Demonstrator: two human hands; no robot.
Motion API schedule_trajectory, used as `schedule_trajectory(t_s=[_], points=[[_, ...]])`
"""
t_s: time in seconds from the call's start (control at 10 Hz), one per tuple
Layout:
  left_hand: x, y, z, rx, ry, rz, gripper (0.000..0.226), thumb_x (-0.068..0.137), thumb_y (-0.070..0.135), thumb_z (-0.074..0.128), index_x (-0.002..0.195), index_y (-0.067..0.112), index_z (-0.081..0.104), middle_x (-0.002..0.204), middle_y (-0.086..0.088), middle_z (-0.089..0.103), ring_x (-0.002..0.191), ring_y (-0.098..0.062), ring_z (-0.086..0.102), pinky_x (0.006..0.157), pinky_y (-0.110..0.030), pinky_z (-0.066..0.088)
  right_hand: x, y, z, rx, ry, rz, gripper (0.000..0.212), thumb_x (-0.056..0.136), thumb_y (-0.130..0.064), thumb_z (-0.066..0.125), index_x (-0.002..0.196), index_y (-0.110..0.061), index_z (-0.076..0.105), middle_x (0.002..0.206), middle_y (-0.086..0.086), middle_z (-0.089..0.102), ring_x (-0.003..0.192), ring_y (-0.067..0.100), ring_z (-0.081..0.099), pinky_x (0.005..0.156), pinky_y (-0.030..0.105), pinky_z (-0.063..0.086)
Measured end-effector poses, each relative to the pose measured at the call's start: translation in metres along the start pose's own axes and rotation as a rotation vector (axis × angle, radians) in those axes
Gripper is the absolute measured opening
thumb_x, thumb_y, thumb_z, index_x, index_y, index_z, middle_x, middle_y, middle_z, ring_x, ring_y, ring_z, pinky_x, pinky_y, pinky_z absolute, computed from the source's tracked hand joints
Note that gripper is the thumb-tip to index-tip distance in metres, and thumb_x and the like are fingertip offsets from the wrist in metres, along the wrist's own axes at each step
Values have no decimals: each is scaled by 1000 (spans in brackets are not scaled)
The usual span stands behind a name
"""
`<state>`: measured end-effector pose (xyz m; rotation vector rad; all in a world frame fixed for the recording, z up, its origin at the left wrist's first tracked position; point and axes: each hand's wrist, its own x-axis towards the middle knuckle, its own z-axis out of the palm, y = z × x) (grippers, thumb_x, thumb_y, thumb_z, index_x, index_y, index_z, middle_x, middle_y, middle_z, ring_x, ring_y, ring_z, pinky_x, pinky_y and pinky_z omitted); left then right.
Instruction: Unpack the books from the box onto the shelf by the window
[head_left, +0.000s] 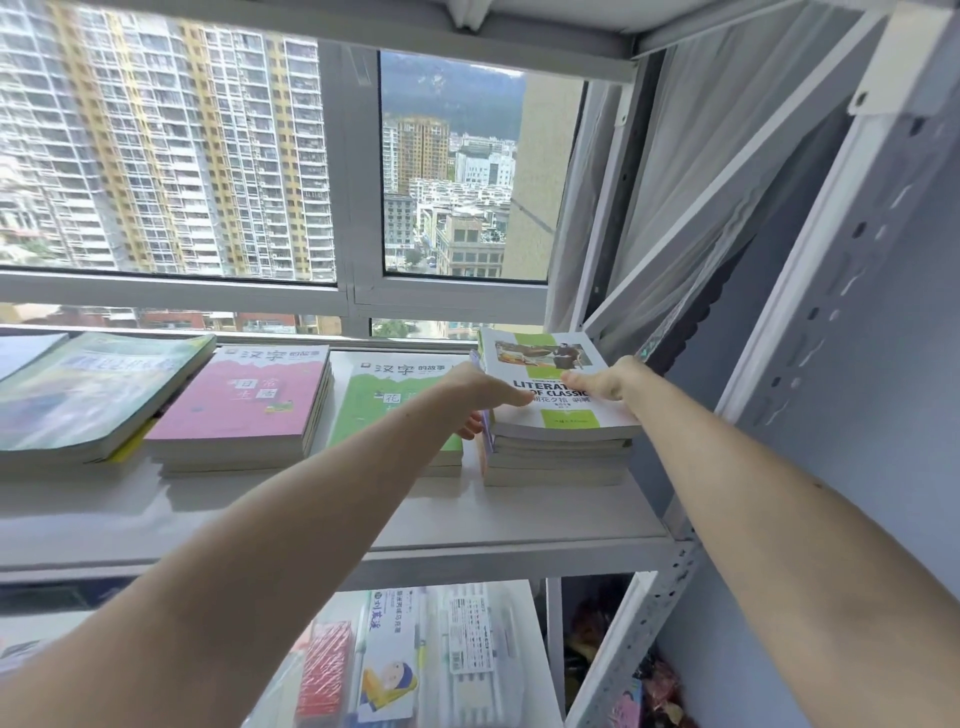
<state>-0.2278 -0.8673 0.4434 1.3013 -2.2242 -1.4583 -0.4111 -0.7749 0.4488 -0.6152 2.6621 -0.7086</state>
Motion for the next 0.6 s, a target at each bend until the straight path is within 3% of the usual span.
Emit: schedule_trajectory(t_s=[0.1, 0.2, 0.3, 0.4, 0.6], points=[[-4, -4, -6, -21, -8, 22, 74, 76, 45, 80, 123, -5, 51, 86, -17, 60, 79, -26, 65, 75, -36, 58, 0, -3, 2, -17, -1, 14, 109, 68, -68, 75, 145, -1, 35, 147, 15, 44, 127, 33, 49, 77, 36, 37], [-9, -9, -15, -33, 11, 50, 70, 79, 43, 78, 122, -5, 52, 84, -15, 59, 74, -23, 63, 75, -35, 57, -3, -9, 5, -82, 38, -5, 106, 69, -68, 74, 142, 1, 40, 143, 15, 47, 126, 34, 50, 77, 36, 39], [-13, -14, -26, -53, 8, 69, 65, 81, 41, 77, 121, -5, 53, 92, -15, 61, 82, -24, 65, 76, -34, 57, -4, -14, 8, -125, 105, -43, 97, 71, -68, 73, 135, 1, 47, 137, 16, 53, 122, 36, 53, 78, 37, 43], [-22, -21, -53, -55, 9, 87, 59, 82, 37, 77, 119, -3, 54, 105, -18, 64, 89, -25, 64, 76, -34, 57, -12, -28, 11, -229, 231, -49, 88, 74, -75, 62, 126, -5, 56, 134, 18, 55, 121, 40, 52, 96, 44, 45], [-37, -50, -117, -102, 69, 114, 57, 82, 35, 78, 120, -2, 56, 99, -11, 62, 85, -21, 61, 80, -36, 55, -37, -60, 15, -293, 368, -29, 92, 76, -72, 63, 136, -3, 49, 141, 22, 47, 130, 40, 44, 103, 47, 40]])
